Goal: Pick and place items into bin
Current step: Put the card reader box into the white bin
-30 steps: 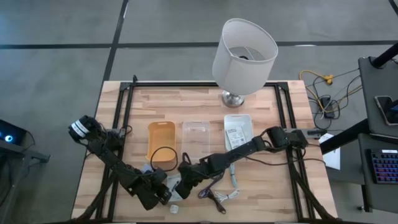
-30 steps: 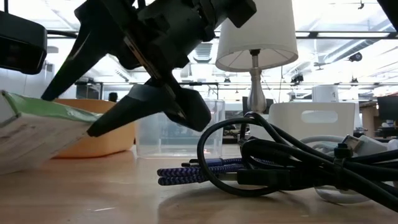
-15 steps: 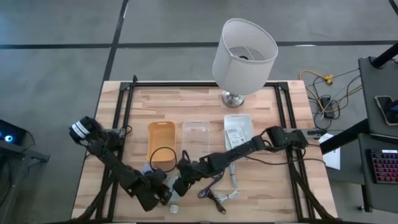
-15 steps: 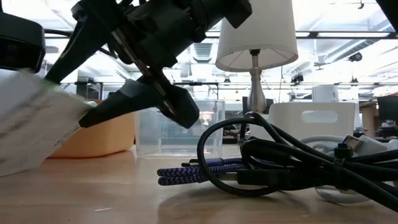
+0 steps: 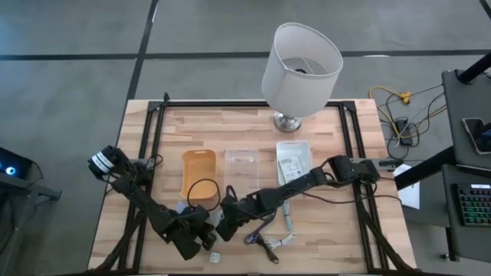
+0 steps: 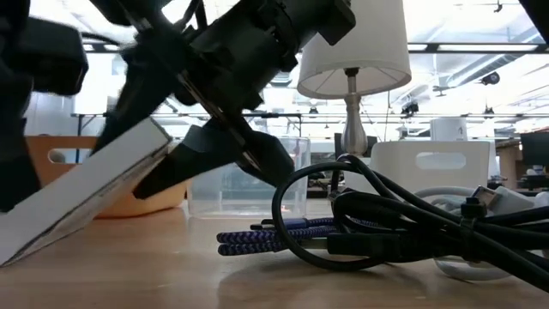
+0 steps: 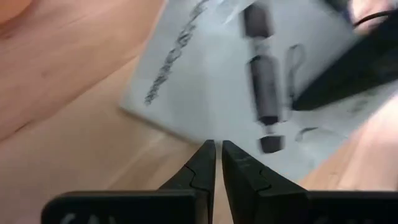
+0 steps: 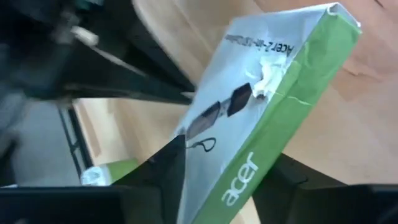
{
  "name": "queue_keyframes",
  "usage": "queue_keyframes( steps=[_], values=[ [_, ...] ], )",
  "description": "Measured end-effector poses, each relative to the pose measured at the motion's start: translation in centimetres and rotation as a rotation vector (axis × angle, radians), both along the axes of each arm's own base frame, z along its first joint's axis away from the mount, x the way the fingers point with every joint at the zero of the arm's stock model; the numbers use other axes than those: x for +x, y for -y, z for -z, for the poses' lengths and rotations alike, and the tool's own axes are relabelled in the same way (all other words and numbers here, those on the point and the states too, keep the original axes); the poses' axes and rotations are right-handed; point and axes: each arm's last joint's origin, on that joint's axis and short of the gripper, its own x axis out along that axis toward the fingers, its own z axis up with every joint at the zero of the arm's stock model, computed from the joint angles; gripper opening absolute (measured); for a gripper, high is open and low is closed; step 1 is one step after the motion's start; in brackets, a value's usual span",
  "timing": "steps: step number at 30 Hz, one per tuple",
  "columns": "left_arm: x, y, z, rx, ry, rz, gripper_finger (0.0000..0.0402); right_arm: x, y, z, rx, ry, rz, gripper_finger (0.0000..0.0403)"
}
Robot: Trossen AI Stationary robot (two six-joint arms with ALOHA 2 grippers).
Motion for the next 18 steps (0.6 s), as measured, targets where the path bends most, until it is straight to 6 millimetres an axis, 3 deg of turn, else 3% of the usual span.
queue_keyframes(
  steps=[9, 18],
  values=[
    [0.4, 0.4, -1.6, 0.054, 0.012, 0.036, 0.0012, 0.0, 0.0, -0.5, -0.001, 0.009, -0.014, 0.0034],
    [0.3, 0.8, -2.9, 0.116, -0.021, 0.040, 0.0012, -1.8, 0.7, -3.4, -0.011, -0.094, 0.075, 0.0055]
  ],
)
